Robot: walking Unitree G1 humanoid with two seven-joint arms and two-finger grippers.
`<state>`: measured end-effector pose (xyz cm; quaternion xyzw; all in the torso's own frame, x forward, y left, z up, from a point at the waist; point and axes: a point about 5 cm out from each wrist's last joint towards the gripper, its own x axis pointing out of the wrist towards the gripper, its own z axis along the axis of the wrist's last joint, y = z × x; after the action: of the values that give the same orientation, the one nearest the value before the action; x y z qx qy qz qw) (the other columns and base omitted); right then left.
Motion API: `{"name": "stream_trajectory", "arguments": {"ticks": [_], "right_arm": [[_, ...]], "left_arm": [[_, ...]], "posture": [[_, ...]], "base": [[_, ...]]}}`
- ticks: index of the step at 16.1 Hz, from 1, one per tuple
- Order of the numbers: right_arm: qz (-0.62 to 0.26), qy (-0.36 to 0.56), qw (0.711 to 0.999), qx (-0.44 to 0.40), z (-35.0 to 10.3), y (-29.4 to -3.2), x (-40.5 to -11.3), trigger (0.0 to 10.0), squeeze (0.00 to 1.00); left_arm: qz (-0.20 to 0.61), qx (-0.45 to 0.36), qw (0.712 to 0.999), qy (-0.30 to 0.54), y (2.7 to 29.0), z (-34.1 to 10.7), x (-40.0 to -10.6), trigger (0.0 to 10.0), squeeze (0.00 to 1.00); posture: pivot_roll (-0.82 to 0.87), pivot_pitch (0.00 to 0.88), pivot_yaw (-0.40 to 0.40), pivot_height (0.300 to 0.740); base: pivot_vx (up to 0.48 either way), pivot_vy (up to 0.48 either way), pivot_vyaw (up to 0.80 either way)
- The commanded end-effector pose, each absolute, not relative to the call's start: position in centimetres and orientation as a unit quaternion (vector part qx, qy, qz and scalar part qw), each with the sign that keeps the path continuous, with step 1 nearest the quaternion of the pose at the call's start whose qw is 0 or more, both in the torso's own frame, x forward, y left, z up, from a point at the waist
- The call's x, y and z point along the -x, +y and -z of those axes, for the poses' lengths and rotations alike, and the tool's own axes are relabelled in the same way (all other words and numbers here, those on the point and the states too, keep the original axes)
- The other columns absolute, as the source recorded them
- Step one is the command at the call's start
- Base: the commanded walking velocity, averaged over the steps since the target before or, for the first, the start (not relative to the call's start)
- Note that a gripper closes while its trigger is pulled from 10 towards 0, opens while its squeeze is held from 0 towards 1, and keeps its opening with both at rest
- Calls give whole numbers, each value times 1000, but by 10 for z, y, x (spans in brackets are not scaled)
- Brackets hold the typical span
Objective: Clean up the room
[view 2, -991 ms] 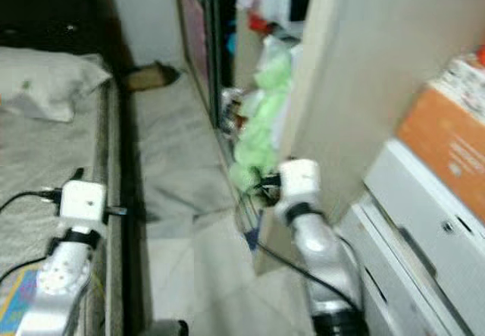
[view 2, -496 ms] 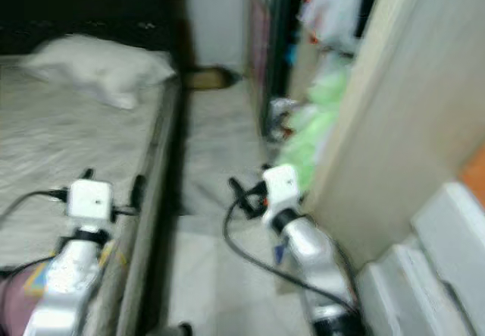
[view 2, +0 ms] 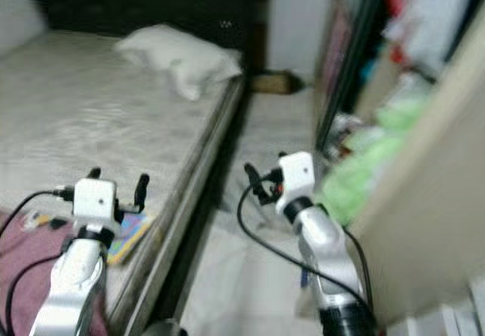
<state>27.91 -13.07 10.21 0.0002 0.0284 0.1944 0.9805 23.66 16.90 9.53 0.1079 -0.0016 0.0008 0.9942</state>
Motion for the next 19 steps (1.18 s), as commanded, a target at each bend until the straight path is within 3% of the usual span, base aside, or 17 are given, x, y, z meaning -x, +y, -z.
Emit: {"name": "stream_trajectory", "arguments": {"ticks": [1,19], "right_arm": [[-204,22,979,-5,-105,-121,-282,10000,0],[-184,13,983,-11,-105,-121,-284,10000,0]], "left_arm": [[-15,-111,994,-6,176,-99,-237,10000,0],[-10,-109,994,-1,172,-96,-236,10000,0]], "posture": [[-27,0,-56,740],[-19,0,-49,740]], "base": [[0,0,800],[0,0,800]]}}
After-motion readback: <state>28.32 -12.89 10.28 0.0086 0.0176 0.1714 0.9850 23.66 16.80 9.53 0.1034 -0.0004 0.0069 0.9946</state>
